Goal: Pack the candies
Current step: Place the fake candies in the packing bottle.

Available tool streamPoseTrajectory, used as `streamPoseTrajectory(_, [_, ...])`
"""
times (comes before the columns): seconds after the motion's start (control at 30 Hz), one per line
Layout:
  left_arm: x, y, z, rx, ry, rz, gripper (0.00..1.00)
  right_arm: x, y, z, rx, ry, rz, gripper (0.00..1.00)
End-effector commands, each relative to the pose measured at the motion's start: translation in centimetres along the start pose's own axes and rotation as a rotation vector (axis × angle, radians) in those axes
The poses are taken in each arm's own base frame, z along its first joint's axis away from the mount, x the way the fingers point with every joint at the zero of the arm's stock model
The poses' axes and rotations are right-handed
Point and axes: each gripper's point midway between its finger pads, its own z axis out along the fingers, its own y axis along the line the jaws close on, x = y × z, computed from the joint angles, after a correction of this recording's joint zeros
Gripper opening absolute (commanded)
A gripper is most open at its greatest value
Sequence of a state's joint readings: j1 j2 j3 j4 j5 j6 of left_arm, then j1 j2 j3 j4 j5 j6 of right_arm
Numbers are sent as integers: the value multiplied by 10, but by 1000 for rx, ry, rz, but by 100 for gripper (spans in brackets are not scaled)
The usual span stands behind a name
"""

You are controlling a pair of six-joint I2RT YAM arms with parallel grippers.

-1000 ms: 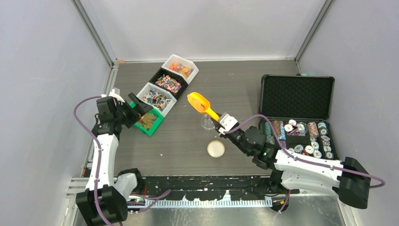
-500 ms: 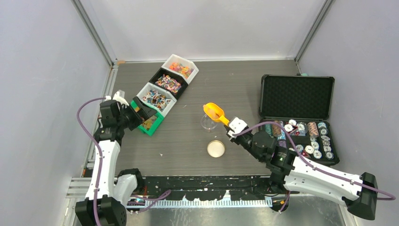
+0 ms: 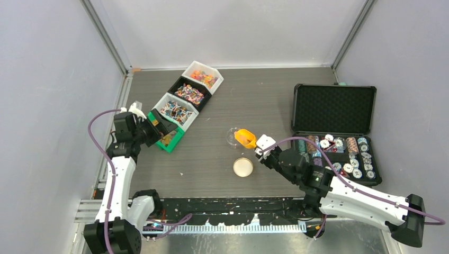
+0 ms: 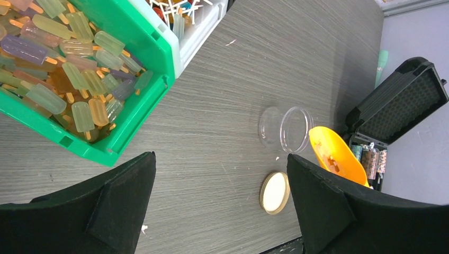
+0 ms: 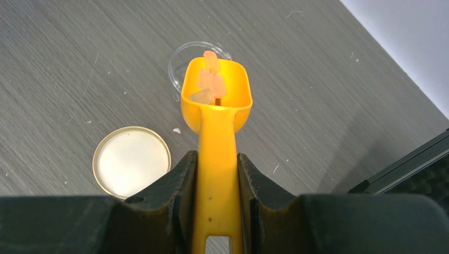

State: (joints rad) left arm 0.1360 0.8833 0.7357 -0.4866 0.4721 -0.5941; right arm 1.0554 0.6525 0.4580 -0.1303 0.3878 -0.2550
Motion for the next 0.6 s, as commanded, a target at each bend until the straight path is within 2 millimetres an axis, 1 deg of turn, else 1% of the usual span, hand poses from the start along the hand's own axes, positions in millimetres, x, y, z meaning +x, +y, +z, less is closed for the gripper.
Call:
streamPoseTrajectory(0.0, [-2,-7,0,32,-8,25,95,-15,-1,-5,5,-18,51,1])
streamPoseTrajectory(0.3, [-1,-8,-1,24,-6,36,95,-13,0,-2,1,74,41,1])
streamPoseTrajectory(0.43, [1,-7,-2,18,-4,40,95,-17,1,-2,-15,112,26,1])
streamPoseTrajectory(0.57, [0,-6,-4,10,-14,46,95,-17,2,-3,-38,179,-2,0])
